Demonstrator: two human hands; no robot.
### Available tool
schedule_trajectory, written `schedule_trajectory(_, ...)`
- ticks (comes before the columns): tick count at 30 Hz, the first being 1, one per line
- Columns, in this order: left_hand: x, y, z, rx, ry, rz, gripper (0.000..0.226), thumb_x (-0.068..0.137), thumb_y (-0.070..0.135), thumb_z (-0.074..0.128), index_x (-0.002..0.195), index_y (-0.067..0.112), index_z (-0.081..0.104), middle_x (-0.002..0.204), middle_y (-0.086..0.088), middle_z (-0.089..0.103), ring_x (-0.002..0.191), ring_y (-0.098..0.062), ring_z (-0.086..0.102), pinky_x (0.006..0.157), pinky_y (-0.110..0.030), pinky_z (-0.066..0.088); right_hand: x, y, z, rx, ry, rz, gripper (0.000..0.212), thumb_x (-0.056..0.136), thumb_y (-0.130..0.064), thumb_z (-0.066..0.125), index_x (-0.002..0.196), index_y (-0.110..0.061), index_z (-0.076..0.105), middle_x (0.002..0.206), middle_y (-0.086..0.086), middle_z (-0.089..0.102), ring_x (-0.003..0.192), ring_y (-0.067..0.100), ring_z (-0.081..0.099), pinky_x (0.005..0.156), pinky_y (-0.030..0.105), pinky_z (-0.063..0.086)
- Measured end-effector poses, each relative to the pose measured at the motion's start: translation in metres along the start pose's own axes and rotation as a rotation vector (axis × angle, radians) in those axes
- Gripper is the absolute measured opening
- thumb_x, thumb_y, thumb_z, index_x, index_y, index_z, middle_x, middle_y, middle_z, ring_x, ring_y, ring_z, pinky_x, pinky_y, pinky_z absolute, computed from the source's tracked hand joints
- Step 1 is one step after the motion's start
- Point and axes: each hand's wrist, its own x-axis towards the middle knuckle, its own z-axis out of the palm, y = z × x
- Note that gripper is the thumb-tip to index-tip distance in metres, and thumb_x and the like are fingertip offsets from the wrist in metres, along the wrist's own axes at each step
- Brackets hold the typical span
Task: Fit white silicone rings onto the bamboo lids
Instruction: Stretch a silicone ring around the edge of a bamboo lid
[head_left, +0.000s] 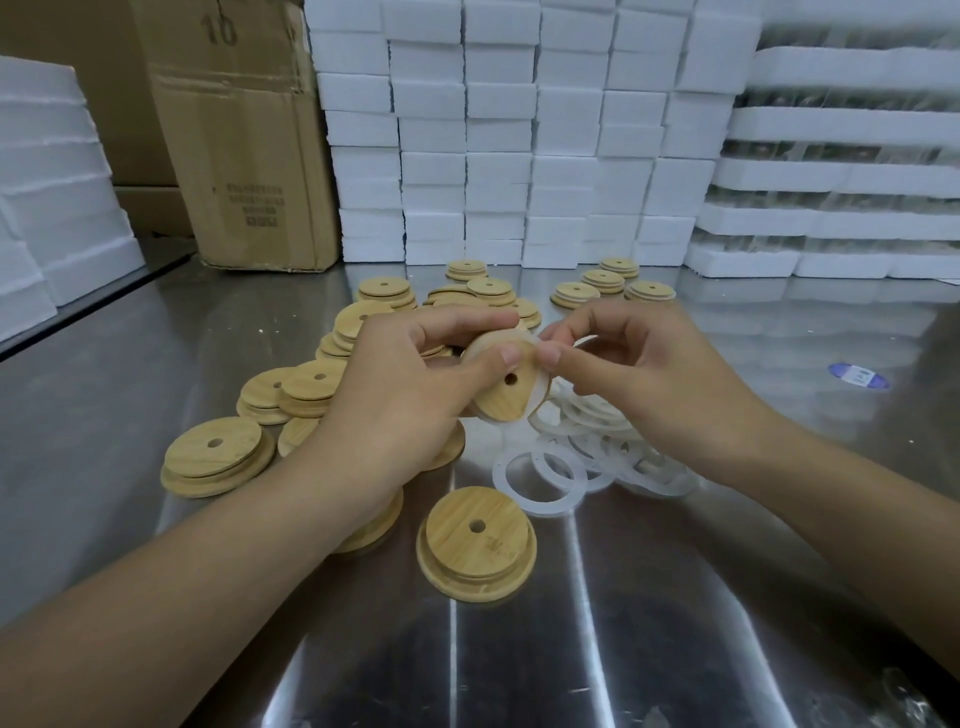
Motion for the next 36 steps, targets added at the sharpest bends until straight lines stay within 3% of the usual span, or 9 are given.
schedule_trajectory(3, 0.001, 0.001, -0.002, -0.017, 0.002, -0.024, 0.025, 0.093, 0.013, 0.081, 0.114, 0.026, 0.082, 0.100, 0.008, 0.084, 0.089, -0.013, 0.081, 0.073, -0.024, 0.064, 0.003, 0.001, -0.005, -0.010, -0.035, 0.042, 0.014, 0.099, -0.025, 0.072, 0.090, -0.015, 0.077, 0.106, 0.030, 0.071, 0.094, 0.060, 0.059, 0.077, 0.052, 0.048)
schedule_trajectory(10, 0.002, 0.000, -0.003, -0.182, 0.008, -0.121, 0.022, 0.094, 0.010, 0.079, 0.113, 0.021, 0.084, 0.105, 0.004, 0.083, 0.095, -0.015, 0.081, 0.067, -0.024, 0.063, 0.003, 0.001, -0.012, 0.000, -0.112, 0.126, 0.014, 0.099, -0.028, 0.070, 0.094, -0.017, 0.077, 0.105, -0.002, 0.080, 0.102, 0.015, 0.075, 0.087, 0.026, 0.060)
schedule_trajectory(13, 0.002, -0.002, -0.004, -0.230, 0.008, -0.131, 0.023, 0.094, 0.009, 0.079, 0.115, 0.019, 0.082, 0.108, 0.001, 0.082, 0.097, -0.018, 0.081, 0.069, -0.028, 0.065, 0.002, -0.002, -0.007, 0.018, -0.068, 0.116, 0.018, 0.096, -0.033, 0.072, 0.094, -0.016, 0.077, 0.098, -0.001, 0.080, 0.095, 0.014, 0.074, 0.084, 0.029, 0.060)
schedule_trajectory(16, 0.002, -0.005, -0.002, -0.250, 0.019, -0.107, 0.023, 0.094, 0.009, 0.079, 0.114, 0.020, 0.082, 0.109, -0.002, 0.081, 0.097, -0.021, 0.081, 0.072, -0.033, 0.067, 0.002, -0.005, -0.004, 0.062, -0.055, 0.146, 0.030, 0.084, -0.041, 0.080, 0.091, -0.012, 0.076, 0.101, 0.023, 0.074, 0.085, 0.036, 0.063, 0.079, 0.047, 0.050)
schedule_trajectory(18, 0.002, -0.005, -0.001, -0.263, 0.034, -0.086, 0.024, 0.093, 0.008, 0.080, 0.114, 0.019, 0.082, 0.107, -0.004, 0.081, 0.096, -0.022, 0.081, 0.072, -0.034, 0.067, 0.002, -0.005, -0.003, 0.073, -0.055, 0.181, 0.035, 0.080, -0.045, 0.081, 0.089, -0.012, 0.076, 0.103, 0.031, 0.070, 0.085, 0.033, 0.058, 0.079, 0.049, 0.045)
schedule_trajectory(22, 0.003, -0.006, -0.002, -0.166, -0.017, -0.023, 0.031, 0.094, 0.006, 0.078, 0.118, 0.026, 0.081, 0.111, 0.005, 0.080, 0.097, -0.017, 0.081, 0.078, -0.036, 0.067, 0.002, -0.003, -0.005, 0.128, -0.082, 0.193, 0.032, 0.080, -0.045, 0.082, 0.087, -0.014, 0.076, 0.098, 0.011, 0.078, 0.086, 0.017, 0.067, 0.081, 0.033, 0.056)
schedule_trajectory(26, 0.003, -0.005, -0.002, -0.015, -0.117, 0.003, 0.030, 0.098, 0.008, 0.074, 0.122, 0.025, 0.080, 0.112, 0.011, 0.082, 0.097, -0.012, 0.080, 0.082, -0.025, 0.064, 0.003, 0.001, -0.009, 0.126, -0.153, 0.157, 0.036, 0.087, -0.034, 0.081, 0.093, 0.000, 0.071, 0.104, 0.023, 0.074, 0.087, 0.024, 0.063, 0.081, 0.038, 0.050)
schedule_trajectory(30, 0.006, -0.001, -0.005, -0.109, -0.078, -0.037, 0.024, 0.098, 0.006, 0.074, 0.114, 0.021, 0.083, 0.105, 0.002, 0.083, 0.094, -0.017, 0.081, 0.075, -0.024, 0.064, 0.007, -0.001, -0.022, 0.148, -0.208, 0.192, 0.032, 0.085, -0.028, 0.079, 0.087, 0.002, 0.071, 0.122, -0.001, 0.076, 0.102, 0.013, 0.071, 0.089, 0.030, 0.054)
schedule_trajectory(36, 0.006, -0.002, -0.003, -0.269, -0.076, -0.108, 0.023, 0.097, 0.007, 0.074, 0.109, 0.024, 0.085, 0.108, -0.003, 0.083, 0.098, -0.019, 0.081, 0.074, -0.027, 0.064, 0.007, 0.000, -0.022, 0.163, -0.199, 0.241, 0.028, 0.083, -0.037, 0.082, 0.088, -0.010, 0.075, 0.126, -0.003, 0.075, 0.108, 0.016, 0.072, 0.094, 0.035, 0.058)
